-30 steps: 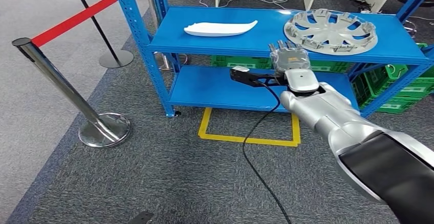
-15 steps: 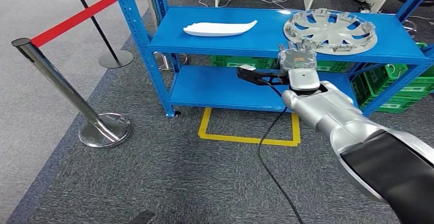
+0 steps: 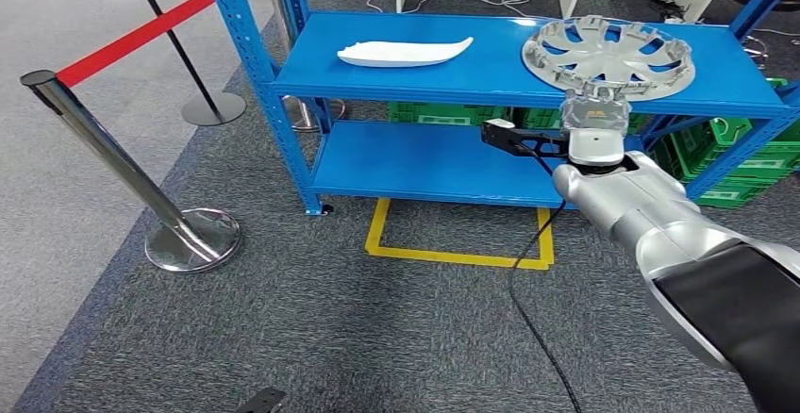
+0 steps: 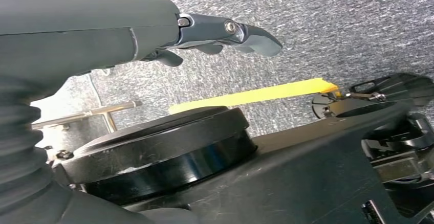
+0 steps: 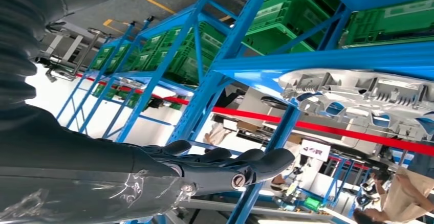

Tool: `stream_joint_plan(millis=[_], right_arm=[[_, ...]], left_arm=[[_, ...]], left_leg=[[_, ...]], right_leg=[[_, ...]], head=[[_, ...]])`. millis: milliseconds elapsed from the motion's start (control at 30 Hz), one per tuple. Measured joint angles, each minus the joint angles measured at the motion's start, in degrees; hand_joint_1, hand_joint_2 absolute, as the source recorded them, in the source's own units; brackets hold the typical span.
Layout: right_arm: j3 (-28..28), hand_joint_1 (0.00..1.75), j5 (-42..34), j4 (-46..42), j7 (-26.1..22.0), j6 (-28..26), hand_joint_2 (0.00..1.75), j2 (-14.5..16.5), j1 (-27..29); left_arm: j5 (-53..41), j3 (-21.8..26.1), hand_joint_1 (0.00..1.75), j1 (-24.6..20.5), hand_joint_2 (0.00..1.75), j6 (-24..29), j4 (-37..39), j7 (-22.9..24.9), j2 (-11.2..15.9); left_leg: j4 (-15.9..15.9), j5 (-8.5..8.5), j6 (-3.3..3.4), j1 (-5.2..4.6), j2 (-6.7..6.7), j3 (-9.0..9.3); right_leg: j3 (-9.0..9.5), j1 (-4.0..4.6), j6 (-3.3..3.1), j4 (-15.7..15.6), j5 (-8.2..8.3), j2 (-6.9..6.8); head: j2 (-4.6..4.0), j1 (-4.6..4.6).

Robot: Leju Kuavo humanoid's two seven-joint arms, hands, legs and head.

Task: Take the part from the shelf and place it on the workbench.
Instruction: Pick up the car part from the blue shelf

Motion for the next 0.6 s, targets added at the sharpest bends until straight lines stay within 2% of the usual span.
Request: stream_joint_plan(millis=[367, 500, 600], right_arm=[[0.0, 0.00, 0.4, 0.0, -0.1, 0.0, 1.75, 0.0, 0.0], [0.0, 0.00, 0.5, 0.0, -0.1, 0.0, 1.75, 0.0, 0.0], [-0.1, 0.00, 0.8, 0.0, -0.1, 0.2, 1.75, 0.1, 0.0]], left_arm=[[0.0, 0.0, 0.00, -0.1, 1.75, -0.1, 0.0, 0.0, 0.0], [0.0, 0.0, 0.00, -0.1, 0.00, -0.1, 0.0, 0.0, 0.0], [0.0, 0.0, 0.00, -0.1, 0.00, -0.1, 0.0, 0.0, 0.0]], left_leg=[[0.0, 0.00, 0.00, -0.01, 0.00, -0.01], [0.0, 0.00, 0.00, -0.02, 0.00, -0.01], [0.0, 0.00, 0.00, -0.01, 0.00, -0.01]], right_leg=[[0.02, 0.00, 0.00, 0.0, 0.00, -0.01], [0.02, -0.01, 0.00, 0.0, 0.00, -0.01], [0.02, -0.01, 0.00, 0.0, 0.00, -0.01]], head=[[0.00, 0.02], [-0.01, 0.01], [0.00, 0.01]])
